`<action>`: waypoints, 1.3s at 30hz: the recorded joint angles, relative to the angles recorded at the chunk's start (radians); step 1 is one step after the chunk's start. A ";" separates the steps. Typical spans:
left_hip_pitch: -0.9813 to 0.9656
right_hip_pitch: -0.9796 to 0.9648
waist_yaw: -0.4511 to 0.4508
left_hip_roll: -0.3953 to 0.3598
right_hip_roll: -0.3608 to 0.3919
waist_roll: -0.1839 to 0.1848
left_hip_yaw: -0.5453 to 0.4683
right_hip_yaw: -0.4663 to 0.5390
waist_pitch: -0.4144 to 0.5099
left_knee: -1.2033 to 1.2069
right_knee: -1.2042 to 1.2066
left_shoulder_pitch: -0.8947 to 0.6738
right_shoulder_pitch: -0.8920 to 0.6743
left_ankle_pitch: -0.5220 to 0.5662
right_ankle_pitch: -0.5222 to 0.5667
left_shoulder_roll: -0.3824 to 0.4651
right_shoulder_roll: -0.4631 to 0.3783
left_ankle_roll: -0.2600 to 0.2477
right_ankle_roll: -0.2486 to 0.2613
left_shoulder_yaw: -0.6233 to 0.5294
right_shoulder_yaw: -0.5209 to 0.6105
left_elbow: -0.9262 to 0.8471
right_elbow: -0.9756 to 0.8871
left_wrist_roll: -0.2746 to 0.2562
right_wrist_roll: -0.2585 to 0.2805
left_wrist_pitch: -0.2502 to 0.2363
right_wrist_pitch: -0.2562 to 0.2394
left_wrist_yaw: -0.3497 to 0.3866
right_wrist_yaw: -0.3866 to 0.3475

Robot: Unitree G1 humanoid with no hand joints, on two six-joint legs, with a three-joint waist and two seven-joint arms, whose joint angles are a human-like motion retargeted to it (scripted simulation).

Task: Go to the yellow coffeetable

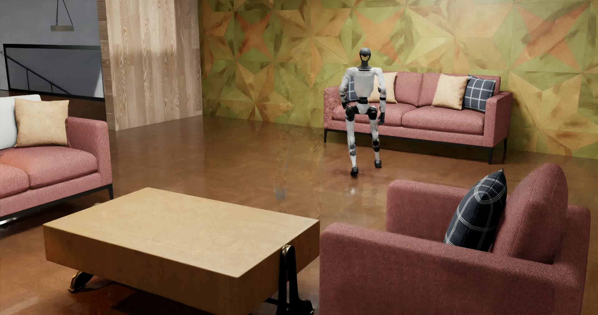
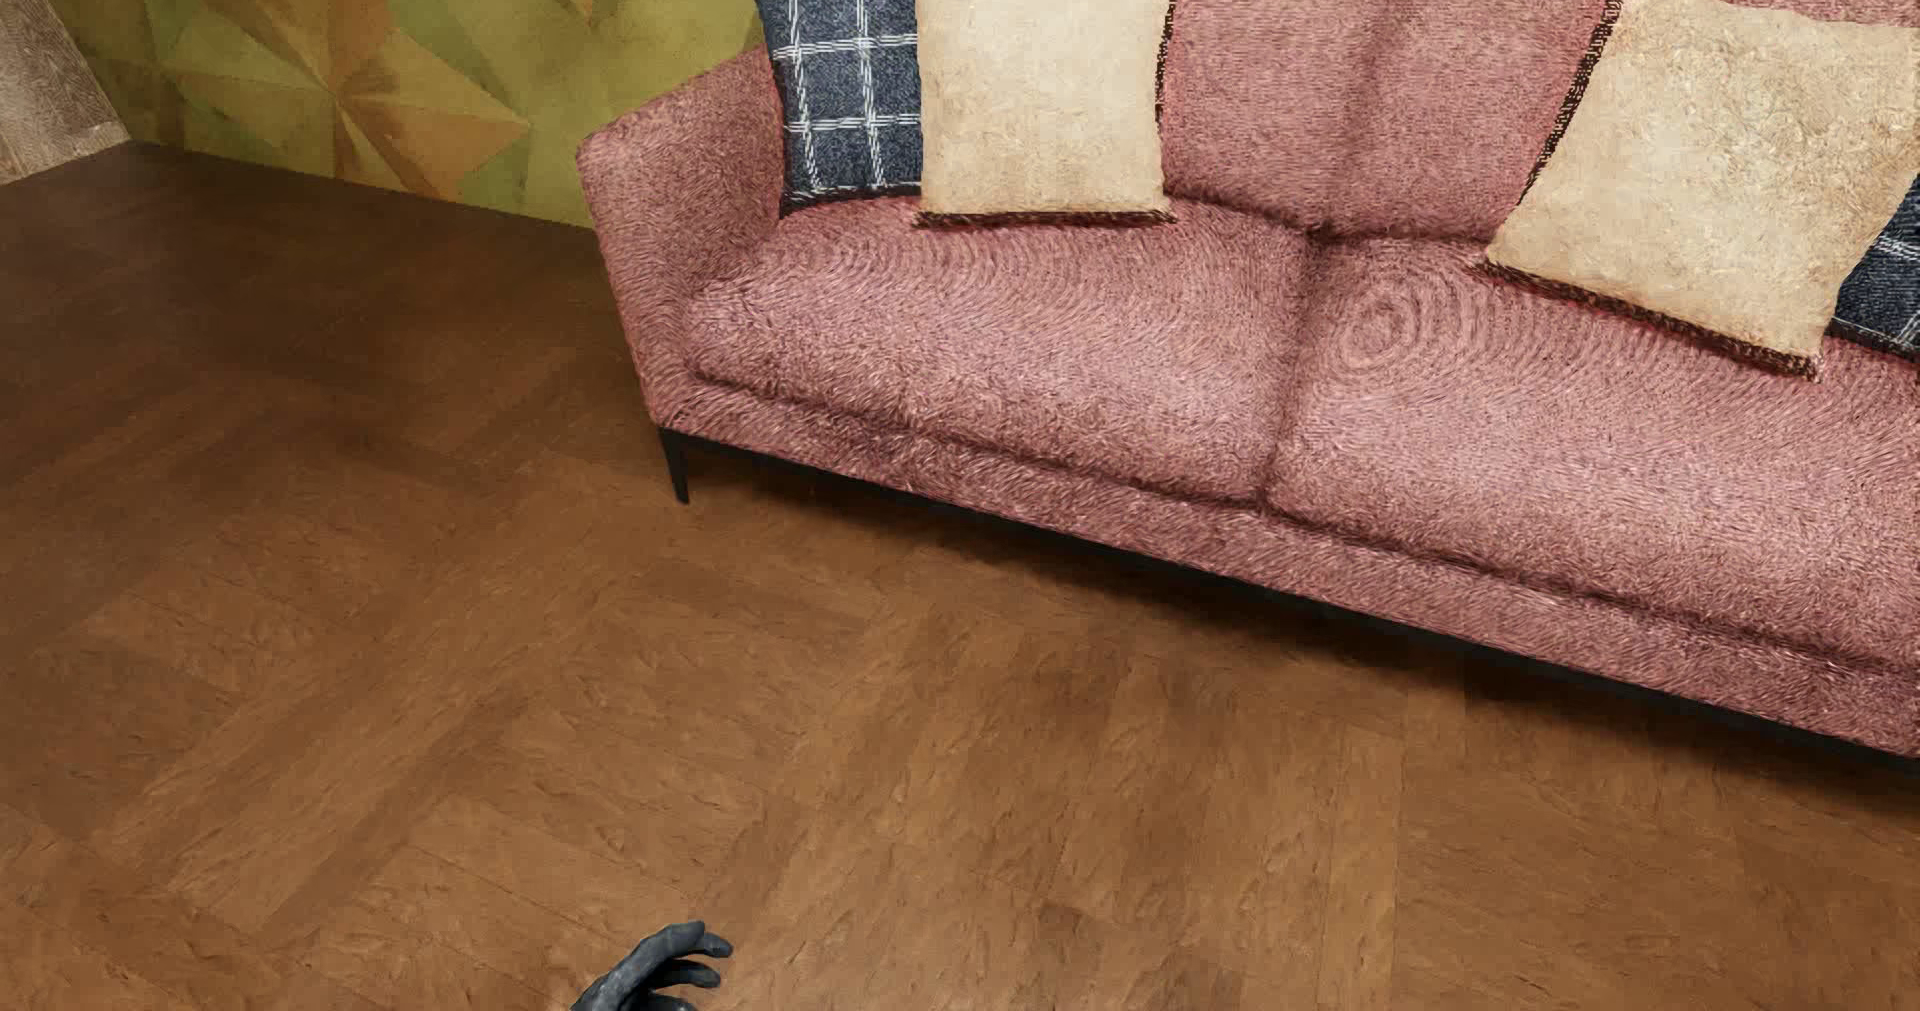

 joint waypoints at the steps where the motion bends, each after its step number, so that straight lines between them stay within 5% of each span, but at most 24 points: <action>1: 0.043 0.013 -0.029 0.049 0.000 0.000 0.000 0.000 0.004 0.021 0.037 0.013 0.014 -0.003 0.050 -0.001 -0.003 0.000 0.000 0.013 0.024 0.000 -0.010 0.000 0.000 0.000 0.000 0.000 0.000; 3: 0.050 -0.055 -0.043 0.145 0.009 0.007 0.000 0.000 -0.031 0.079 0.226 0.068 0.005 0.045 0.276 -0.035 0.012 0.000 0.000 0.060 0.066 0.039 0.023 0.000 0.000 0.000 0.000 0.000 0.000; 8: -0.099 0.057 0.003 0.205 0.029 0.020 0.000 0.000 0.030 0.247 0.348 0.020 -0.157 0.466 0.092 -0.061 -0.027 0.000 0.000 -0.172 0.021 0.457 -0.014 0.000 0.000 0.000 0.000 0.000 0.000; 9: -0.119 0.086 0.043 0.197 0.025 0.013 0.000 0.000 0.039 0.204 0.331 0.038 -0.173 0.514 0.071 -0.054 -0.045 0.000 0.000 -0.184 0.002 0.485 -0.066 0.000 0.000 0.000 0.000 0.000 0.000; 11: -0.198 0.130 0.070 0.204 0.035 0.020 0.000 0.000 0.038 0.201 0.305 0.099 -0.199 0.795 0.034 -0.028 -0.084 0.000 0.000 -0.153 -0.092 0.482 -0.161 0.000 0.000 0.000 0.000 0.000 0.000; 12: -0.222 0.158 0.067 0.215 0.042 0.029 0.000 0.000 0.030 0.187 0.294 0.116 -0.201 0.809 0.014 -0.015 -0.101 0.000 0.000 -0.145 -0.145 0.480 -0.184 0.000 0.000 0.000 0.000 0.000 0.000; 17: -0.226 0.236 0.103 0.245 0.045 0.060 0.000 0.000 0.024 0.064 0.301 0.138 -0.224 0.813 -0.050 0.033 -0.130 0.000 0.000 -0.115 -0.429 0.448 -0.147 0.000 0.000 0.000 0.000 0.000 0.000; 26: -0.341 0.262 0.191 0.224 0.002 0.057 0.000 0.000 0.047 -0.031 0.302 0.098 -0.226 0.536 -0.080 0.033 -0.154 0.000 0.000 -0.038 -0.350 0.361 -0.162 0.000 0.000 0.000 0.000 0.000 0.000; 31: -0.449 0.279 0.252 0.190 -0.003 0.050 0.000 0.000 0.083 -0.033 0.248 0.099 -0.287 0.521 -0.092 0.010 -0.141 0.000 0.000 -0.066 -0.253 0.391 -0.193 0.000 0.000 0.000 0.000 0.000 0.000; 37: -0.544 0.264 0.261 0.214 -0.033 0.053 0.000 0.000 0.101 -0.028 0.283 0.156 -0.337 0.330 -0.121 -0.028 -0.154 0.000 0.000 -0.197 -0.199 0.430 -0.399 0.000 0.000 0.000 0.000 0.000 0.000; 39: -0.584 0.335 0.279 0.235 -0.035 0.037 0.000 0.000 0.102 0.032 0.247 0.170 -0.314 0.410 -0.106 -0.040 -0.134 0.000 0.000 -0.202 -0.198 0.438 -0.430 0.000 0.000 0.000 0.000 0.000 0.000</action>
